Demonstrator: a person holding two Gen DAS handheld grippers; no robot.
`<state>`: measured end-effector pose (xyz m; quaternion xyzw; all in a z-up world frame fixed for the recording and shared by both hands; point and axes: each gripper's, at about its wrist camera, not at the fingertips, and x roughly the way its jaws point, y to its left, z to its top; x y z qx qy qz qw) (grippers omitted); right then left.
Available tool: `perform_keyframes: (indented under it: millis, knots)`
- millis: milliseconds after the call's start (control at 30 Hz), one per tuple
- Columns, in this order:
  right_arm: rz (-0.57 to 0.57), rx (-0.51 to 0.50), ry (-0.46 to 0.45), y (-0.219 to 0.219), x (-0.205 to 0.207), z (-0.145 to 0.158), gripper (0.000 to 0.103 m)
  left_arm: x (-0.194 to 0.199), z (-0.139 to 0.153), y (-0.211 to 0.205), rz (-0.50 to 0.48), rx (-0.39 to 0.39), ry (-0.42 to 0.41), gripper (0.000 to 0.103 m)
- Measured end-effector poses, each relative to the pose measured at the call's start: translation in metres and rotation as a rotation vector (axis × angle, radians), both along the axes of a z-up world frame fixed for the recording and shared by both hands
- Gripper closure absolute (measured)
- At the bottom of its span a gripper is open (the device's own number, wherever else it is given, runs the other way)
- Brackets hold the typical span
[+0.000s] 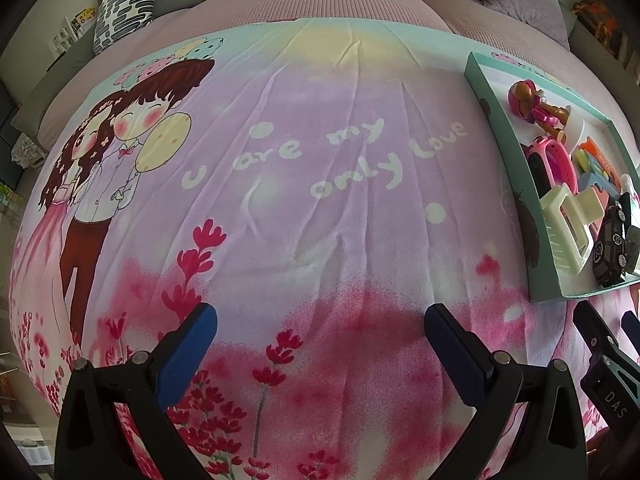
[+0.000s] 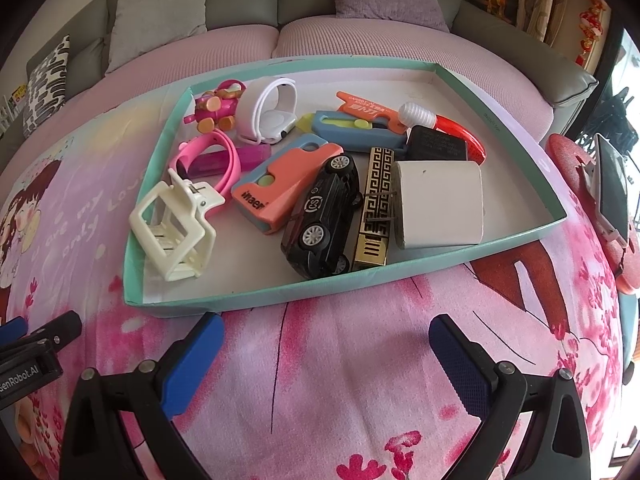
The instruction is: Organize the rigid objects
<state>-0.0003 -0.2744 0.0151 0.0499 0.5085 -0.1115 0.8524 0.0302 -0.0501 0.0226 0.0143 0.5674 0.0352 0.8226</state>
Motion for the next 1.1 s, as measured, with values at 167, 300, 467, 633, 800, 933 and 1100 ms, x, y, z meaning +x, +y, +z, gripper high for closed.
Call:
perform_keyframes:
  millis: [167,300,467,633,800,933,1100]
  knots:
    - [0.002,0.001,0.006,0.002,0.001,-0.005,0.000,0.000,0.000,-0.001,-0.005,-0.001,0.000,0.000]
    - [0.004,0.001,0.010,0.003,0.001,-0.008,0.000,0.000,-0.001,-0.002,-0.004,-0.001,0.002,0.000]
    - [0.003,0.001,0.010,0.003,0.002,-0.010,0.000,0.000,-0.001,-0.002,-0.002,-0.002,0.001,0.000]
    - [0.003,0.002,0.013,0.004,0.003,-0.014,0.000,0.000,-0.002,-0.002,-0.006,-0.002,0.001,0.000]
    - [0.004,0.001,0.014,0.005,0.003,-0.015,0.000,0.000,-0.002,-0.002,-0.006,-0.001,0.001,0.000]
    - [0.003,0.003,0.013,0.005,0.003,-0.015,0.000,0.000,-0.002,-0.004,-0.008,-0.005,0.002,0.000]
    - [0.002,0.004,0.013,0.003,0.003,-0.015,0.000,-0.001,-0.002,-0.006,-0.015,-0.006,0.003,0.000]
